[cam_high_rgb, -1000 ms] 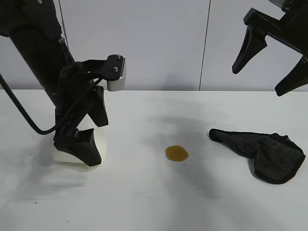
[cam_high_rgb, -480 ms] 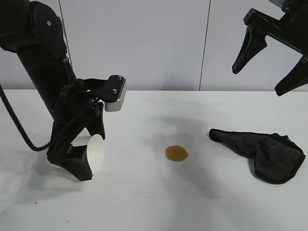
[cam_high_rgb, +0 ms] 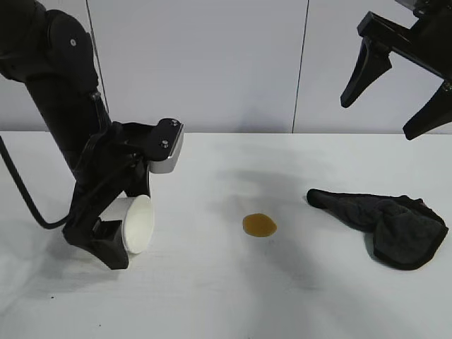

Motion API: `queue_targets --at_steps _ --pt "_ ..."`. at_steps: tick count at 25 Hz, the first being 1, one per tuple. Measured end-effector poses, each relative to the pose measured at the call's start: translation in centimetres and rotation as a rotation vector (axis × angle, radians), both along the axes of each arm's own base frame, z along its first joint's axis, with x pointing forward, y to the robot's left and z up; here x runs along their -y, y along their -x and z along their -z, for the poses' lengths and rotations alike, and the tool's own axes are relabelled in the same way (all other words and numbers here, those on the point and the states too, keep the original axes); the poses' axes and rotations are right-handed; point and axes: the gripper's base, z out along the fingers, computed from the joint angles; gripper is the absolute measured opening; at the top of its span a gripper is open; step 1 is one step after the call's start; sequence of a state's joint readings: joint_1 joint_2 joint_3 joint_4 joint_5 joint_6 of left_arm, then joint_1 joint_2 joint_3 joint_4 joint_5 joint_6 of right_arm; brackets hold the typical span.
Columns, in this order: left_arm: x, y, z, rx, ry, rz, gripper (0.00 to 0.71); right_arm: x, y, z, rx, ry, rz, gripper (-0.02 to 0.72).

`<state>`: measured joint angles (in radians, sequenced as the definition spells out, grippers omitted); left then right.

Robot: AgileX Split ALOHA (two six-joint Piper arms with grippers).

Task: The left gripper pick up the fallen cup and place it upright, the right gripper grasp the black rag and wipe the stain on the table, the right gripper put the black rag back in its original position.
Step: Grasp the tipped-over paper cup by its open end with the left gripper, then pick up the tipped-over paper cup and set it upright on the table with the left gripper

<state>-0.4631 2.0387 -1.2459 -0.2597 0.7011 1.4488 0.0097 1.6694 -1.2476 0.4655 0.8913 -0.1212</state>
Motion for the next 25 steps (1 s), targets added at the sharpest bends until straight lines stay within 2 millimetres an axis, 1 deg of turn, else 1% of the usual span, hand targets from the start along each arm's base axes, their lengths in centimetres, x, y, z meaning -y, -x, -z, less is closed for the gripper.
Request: queue_targets --at_steps 3,6,11,13,17,20,22,25 --pt "0.0 -0.1 0.0 0.008 0.002 0.0 0.648 0.0 0.0 0.0 0.001 0.0 0.0 0.608" --pt "0.0 -0.1 0.4 0.006 -0.001 0.001 0.622 0.0 0.0 0.0 0.001 0.0 0.0 0.608" --pt "0.1 -0.2 0.7 0.01 -0.003 0.011 0.521 0.0 0.0 0.0 0.001 0.0 0.0 0.608" --pt "0.1 -0.2 0.7 0.016 -0.003 0.021 0.5 0.0 0.0 0.0 0.001 0.0 0.0 0.608" --pt "0.1 -0.3 0.7 0.018 -0.002 0.024 0.486 0.0 0.0 0.0 0.001 0.0 0.0 0.608" --pt "0.2 -0.3 0.5 0.016 0.03 0.006 0.486 0.0 0.0 0.0 0.001 0.0 0.0 0.608" --pt "0.1 -0.4 -0.2 0.013 0.083 -0.022 0.486 0.0 0.0 0.0 0.001 0.0 0.0 0.608" --pt "-0.9 -0.9 -2.2 -0.016 0.216 -0.096 0.486 0.0 0.0 0.0 0.001 0.0 0.0 0.608"
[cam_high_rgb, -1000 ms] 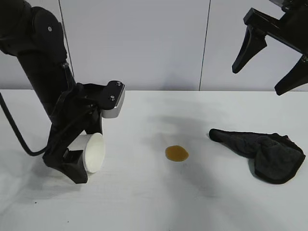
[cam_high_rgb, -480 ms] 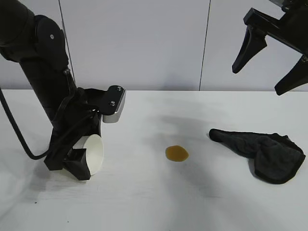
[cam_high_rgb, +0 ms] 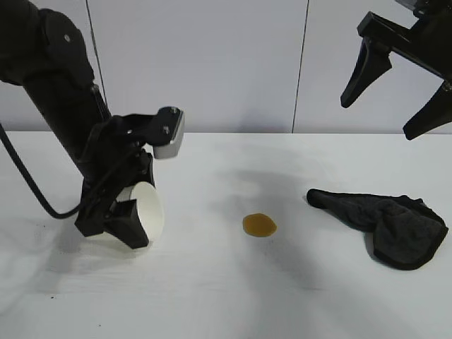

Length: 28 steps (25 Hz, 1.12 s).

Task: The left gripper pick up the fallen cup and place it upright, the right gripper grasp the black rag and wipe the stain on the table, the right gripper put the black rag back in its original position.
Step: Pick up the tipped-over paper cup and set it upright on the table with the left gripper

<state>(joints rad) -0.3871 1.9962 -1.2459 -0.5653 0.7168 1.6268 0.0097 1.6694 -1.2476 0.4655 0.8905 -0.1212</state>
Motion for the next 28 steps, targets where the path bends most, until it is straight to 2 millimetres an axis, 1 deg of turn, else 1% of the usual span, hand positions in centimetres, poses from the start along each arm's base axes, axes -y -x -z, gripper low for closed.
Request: queue_targets --at_steps 5,8,11,14,18,21,25,28 --pt "-3.5 -1.3 -2.9 -0.055 0.282 -0.104 0.483 0.0 0.0 0.0 0.0 0.0 0.0 0.608" --pt "-5.1 -1.9 -4.2 -0.062 0.471 -0.109 0.471 0.0 0.0 0.0 0.0 0.0 0.0 0.608" --pt "-6.0 -2.3 -5.5 -0.032 0.64 -0.084 0.464 0.0 0.0 0.0 0.0 0.0 0.0 0.608" --pt "-6.5 -2.5 -6.2 -0.001 0.721 -0.065 0.461 0.0 0.0 0.0 0.0 0.0 0.0 0.608" --pt "-6.8 -2.1 -5.7 0.032 0.764 -0.061 0.459 0.0 0.0 0.0 0.0 0.0 0.0 0.608" --pt "-6.7 -1.3 -4.5 0.084 0.821 -0.068 0.458 0.0 0.0 0.0 0.0 0.002 -0.001 0.608" --pt "-6.9 0.3 -2.6 0.152 0.862 -0.093 0.458 0.0 0.0 0.0 0.001 0.006 -0.002 0.608" --pt "-6.9 1.0 -0.8 0.135 0.847 -0.095 0.458 0.1 0.0 0.0 0.001 0.009 -0.003 0.608"
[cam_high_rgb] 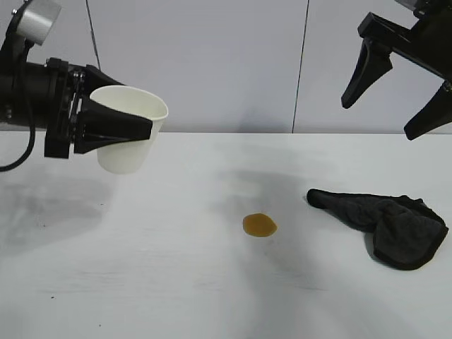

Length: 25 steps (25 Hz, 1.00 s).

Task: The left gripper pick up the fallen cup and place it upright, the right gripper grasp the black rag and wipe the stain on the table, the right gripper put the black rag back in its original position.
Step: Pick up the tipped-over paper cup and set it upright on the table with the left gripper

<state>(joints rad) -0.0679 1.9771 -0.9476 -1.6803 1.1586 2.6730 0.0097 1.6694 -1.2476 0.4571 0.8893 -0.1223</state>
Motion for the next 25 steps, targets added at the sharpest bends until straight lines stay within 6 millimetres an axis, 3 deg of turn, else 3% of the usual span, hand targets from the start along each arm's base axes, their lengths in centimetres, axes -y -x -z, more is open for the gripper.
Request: queue_targets --at_steps 5,8,19,25 --pt "-0.1 0.0 4.7 -0.143 -0.012 -0.017 0.458 0.0 0.0 0.0 0.0 0.002 -0.001 0.608" --pt "-0.1 0.0 6.0 -0.181 -0.018 -0.022 0.458 0.0 0.0 0.0 0.0 0.004 -0.002 0.608" --pt "-0.1 0.0 6.2 -0.162 -0.022 -0.016 0.464 0.1 -0.2 0.0 0.02 0.017 0.003 0.608" --pt "-0.1 0.0 6.2 -0.163 -0.022 -0.016 0.555 0.1 -0.2 0.0 0.02 0.018 0.002 0.608"
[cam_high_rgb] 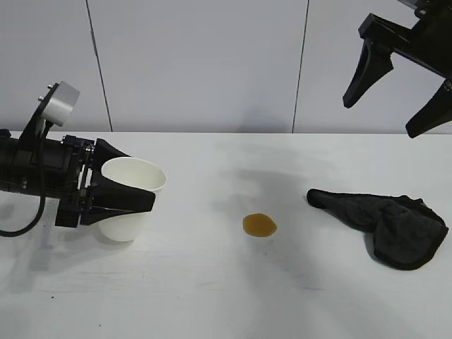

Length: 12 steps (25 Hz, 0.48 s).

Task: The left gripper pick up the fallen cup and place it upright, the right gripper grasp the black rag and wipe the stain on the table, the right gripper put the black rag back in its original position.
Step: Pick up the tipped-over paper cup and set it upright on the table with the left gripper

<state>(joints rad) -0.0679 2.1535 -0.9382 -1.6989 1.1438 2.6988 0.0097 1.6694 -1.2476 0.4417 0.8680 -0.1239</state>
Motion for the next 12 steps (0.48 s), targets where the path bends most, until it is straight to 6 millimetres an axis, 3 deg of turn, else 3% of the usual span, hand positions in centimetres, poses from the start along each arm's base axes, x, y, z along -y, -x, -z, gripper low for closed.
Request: queue_targets --at_steps 8,12 --pt "0.0 0.0 -0.2 -0.009 0.004 -0.006 0.669 0.0 0.0 0.0 0.001 0.004 -0.001 0.608" --pt "0.0 -0.2 -3.3 -0.054 0.041 -0.052 0.689 0.0 0.0 0.0 0.001 0.007 -0.002 0.608"
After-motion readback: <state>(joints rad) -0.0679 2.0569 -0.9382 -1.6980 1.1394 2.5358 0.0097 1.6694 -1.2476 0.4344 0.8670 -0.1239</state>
